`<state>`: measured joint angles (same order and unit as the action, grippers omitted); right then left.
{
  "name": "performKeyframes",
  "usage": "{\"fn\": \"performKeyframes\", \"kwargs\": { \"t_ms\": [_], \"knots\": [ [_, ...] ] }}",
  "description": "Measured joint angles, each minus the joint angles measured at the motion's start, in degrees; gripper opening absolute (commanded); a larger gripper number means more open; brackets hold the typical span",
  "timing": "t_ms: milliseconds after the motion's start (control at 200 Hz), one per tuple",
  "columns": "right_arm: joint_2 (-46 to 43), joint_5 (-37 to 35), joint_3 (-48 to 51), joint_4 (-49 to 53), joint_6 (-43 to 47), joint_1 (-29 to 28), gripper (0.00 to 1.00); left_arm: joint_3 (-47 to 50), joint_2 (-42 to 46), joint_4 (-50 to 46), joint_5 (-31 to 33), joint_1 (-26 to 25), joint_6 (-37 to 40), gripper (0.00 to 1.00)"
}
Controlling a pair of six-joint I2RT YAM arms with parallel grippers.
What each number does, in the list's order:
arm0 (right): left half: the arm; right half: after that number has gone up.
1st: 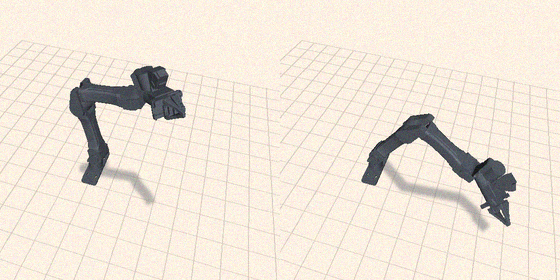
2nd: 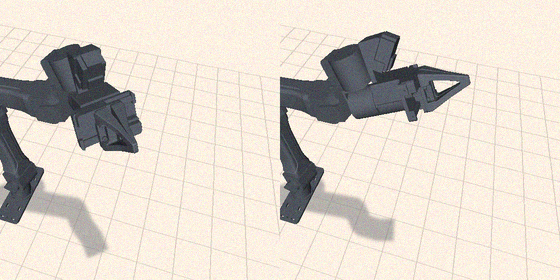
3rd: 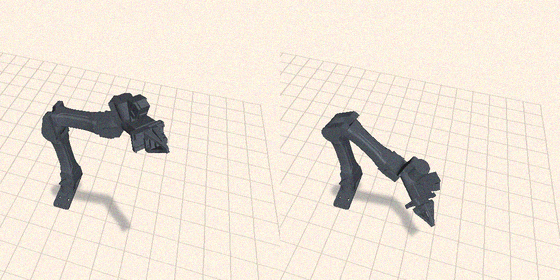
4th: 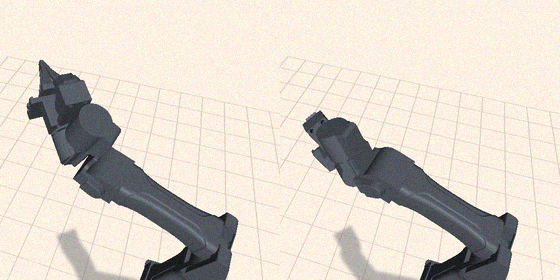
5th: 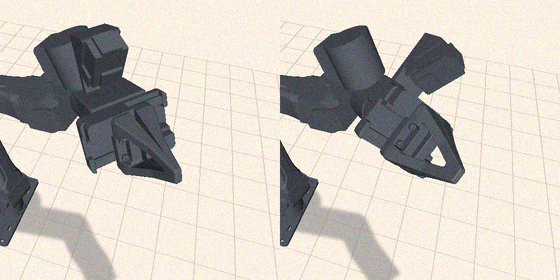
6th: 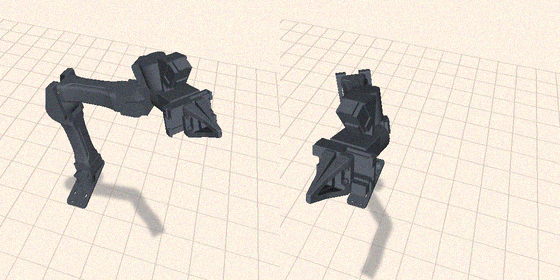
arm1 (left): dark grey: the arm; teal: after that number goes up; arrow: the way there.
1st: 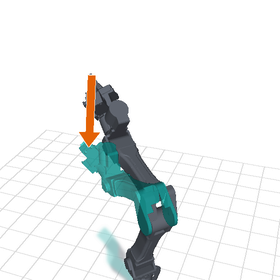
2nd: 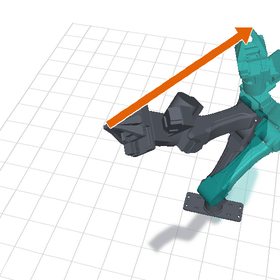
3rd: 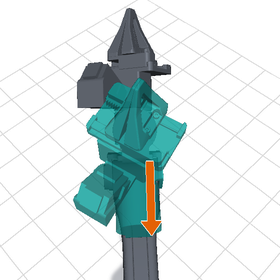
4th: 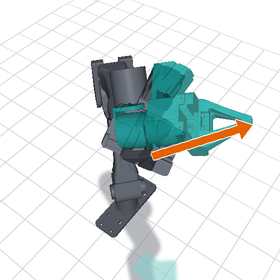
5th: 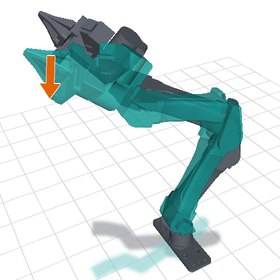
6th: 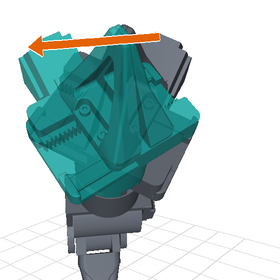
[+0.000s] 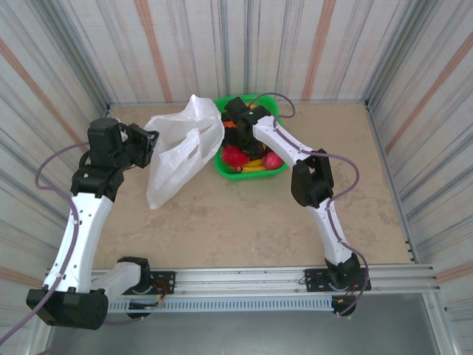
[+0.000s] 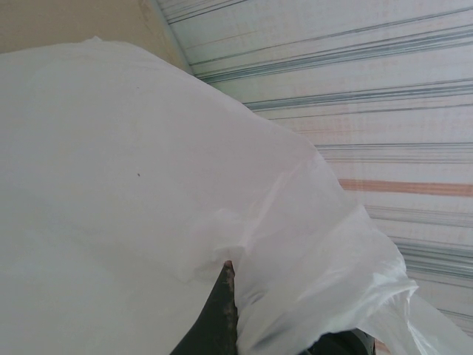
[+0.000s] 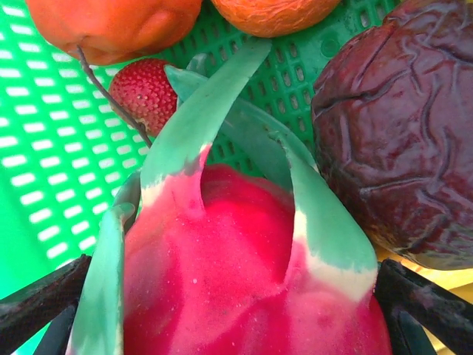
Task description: Place the fake fruits into the plastic bag and tie a complex knot
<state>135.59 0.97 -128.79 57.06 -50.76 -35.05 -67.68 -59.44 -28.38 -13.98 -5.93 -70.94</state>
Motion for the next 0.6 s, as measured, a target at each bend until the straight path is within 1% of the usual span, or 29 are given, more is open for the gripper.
{"fn": "performKeyframes", "kwargs": {
  "t_ms": [50, 120, 210, 291, 436, 596],
  "knots": [
    [0.0, -0.1, 0.0, 0.0, 0.3, -0.1, 0.85, 0.0, 0.0, 0.0, 0.0, 0.0, 0.0, 0.00],
    [-0.2, 0.0, 0.0, 0.0, 0.3, -0.1, 0.75, 0.0, 0.0, 0.0, 0.0, 0.0, 0.0, 0.00],
    [-0.6, 0.2, 0.7, -0.3, 0.4, -0.1, 0.68, 0.1, 0.0, 0.0, 0.0, 0.0, 0.2, 0.00],
    [-1.7, 0.6, 2.1, -0.7, 0.4, -0.1, 0.66, 0.4, 0.0, 0.0, 0.0, 0.0, 0.2, 0.00],
    [-4.3, 1.0, 5.5, -1.4, 0.6, 0.0, 0.66, 0.9, 0.0, -0.1, -0.6, 0.1, 0.2, 0.00],
    [-9.4, 2.3, 11.7, -3.9, 1.9, 0.6, 0.65, 0.9, 0.0, 0.0, -1.6, 0.6, 0.4, 0.00]
  ]
}}
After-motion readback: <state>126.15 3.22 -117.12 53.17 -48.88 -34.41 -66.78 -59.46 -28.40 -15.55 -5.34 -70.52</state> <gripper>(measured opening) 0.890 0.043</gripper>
